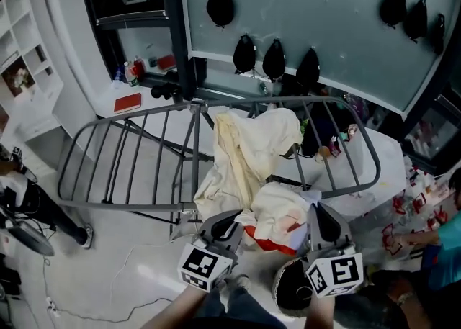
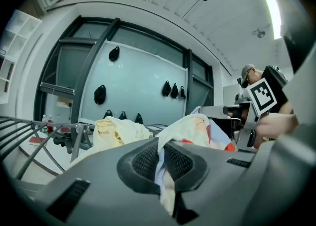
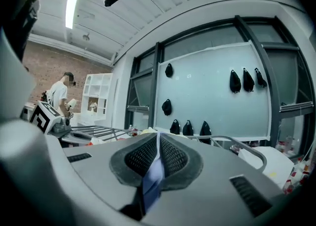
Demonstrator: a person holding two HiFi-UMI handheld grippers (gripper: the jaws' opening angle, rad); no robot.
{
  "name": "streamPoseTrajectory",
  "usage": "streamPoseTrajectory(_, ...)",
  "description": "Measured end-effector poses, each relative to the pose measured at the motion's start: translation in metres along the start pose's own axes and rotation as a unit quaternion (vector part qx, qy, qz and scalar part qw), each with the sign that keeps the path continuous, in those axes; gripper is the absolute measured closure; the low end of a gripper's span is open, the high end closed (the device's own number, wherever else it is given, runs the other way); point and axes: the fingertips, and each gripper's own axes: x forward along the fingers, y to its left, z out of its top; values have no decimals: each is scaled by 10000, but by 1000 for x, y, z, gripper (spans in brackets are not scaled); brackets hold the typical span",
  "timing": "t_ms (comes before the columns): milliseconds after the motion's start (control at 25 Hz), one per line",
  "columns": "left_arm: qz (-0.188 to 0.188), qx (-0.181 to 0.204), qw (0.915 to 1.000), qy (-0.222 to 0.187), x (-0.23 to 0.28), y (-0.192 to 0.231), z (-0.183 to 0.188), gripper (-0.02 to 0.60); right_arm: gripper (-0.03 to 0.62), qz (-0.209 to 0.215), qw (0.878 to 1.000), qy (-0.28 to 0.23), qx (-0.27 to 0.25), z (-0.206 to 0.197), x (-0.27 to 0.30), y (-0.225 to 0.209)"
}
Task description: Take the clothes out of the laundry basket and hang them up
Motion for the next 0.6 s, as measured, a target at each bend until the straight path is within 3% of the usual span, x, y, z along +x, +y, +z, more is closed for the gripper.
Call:
streamPoseTrajectory(320, 1037, -183, 9943, -187, -36, 34, -1, 560, 577, 1100, 9937, -226, 71, 6, 37, 45)
streamPoseTrajectory(600, 2169, -258, 9754, -312, -100, 74, 3, 560, 577, 2298, 9725, -368, 122, 18, 66, 121)
